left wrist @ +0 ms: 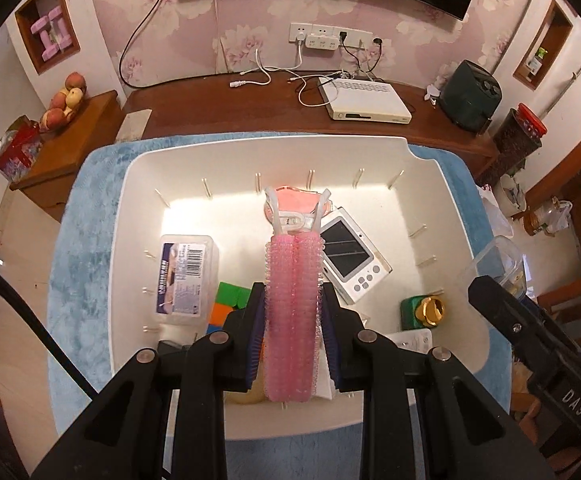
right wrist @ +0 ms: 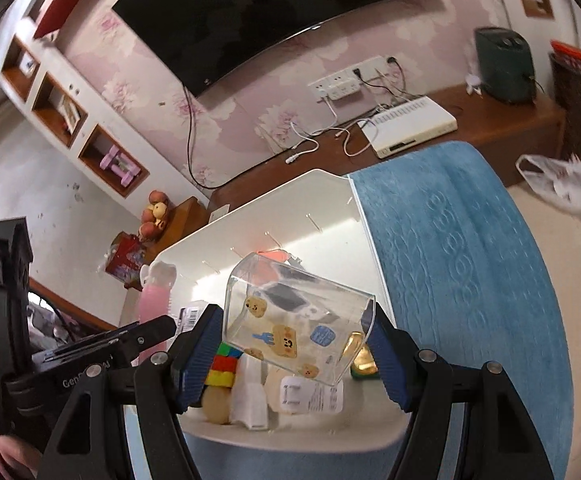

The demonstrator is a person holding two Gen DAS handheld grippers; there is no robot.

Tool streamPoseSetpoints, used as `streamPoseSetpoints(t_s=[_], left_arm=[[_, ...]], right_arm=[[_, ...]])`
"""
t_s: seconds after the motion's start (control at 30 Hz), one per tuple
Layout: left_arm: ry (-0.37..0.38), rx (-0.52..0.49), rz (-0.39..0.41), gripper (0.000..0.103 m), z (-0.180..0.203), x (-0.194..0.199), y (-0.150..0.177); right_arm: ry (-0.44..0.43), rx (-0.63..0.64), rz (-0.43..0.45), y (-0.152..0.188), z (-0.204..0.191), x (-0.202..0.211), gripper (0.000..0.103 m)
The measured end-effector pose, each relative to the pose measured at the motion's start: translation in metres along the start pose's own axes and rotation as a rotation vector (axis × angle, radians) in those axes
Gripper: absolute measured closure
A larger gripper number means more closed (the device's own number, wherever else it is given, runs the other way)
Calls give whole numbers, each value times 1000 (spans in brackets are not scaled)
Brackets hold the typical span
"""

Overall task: Organize rigid objects
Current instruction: 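Carry the hair roller and sticker pack into the white bin and open both tools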

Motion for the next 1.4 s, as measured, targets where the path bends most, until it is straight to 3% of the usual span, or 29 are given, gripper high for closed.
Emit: streamPoseSetpoints(t_s=[0.47,0.53,0.57,0.6,0.67,0.97,1.3,1.4], left_arm=[[6,25,42,73,-7,-9,-8],[-7,22,44,66,-9,-8,-9],[-15,23,49,56,-9,-7,-8],[-24,25,55,45,-9,-6,-8],[-42,25,70,35,-9,-2,-9],[-67,17,88,26,-12,12,-7],[-76,7,103,23,-13,29,1],[-79,3,112,21,-15,36,6]], right_arm=[[0,95,2,-1,-13,-18,30],[-3,100,7,-2,-14,-17,27],[-3,103,12,-1,-14,-16,20],[-1,105,20,-2,-15,-14,19],[0,115,24,-1,-17,-11,19],[5,143,33,2,-24,1,19],[20,151,35,11,-34,15,16],[27,156,36,15,-38,20,7]])
Point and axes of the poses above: each gripper's, at about its wrist camera, not at the fingertips, and x roughly against the way its jaws point, z to its right, y to its underside, the point moved 3 cm from there along -x, roughly the way its jaws point, and after that the axes turned 9 degrees about -x, right-handed, at the moved point
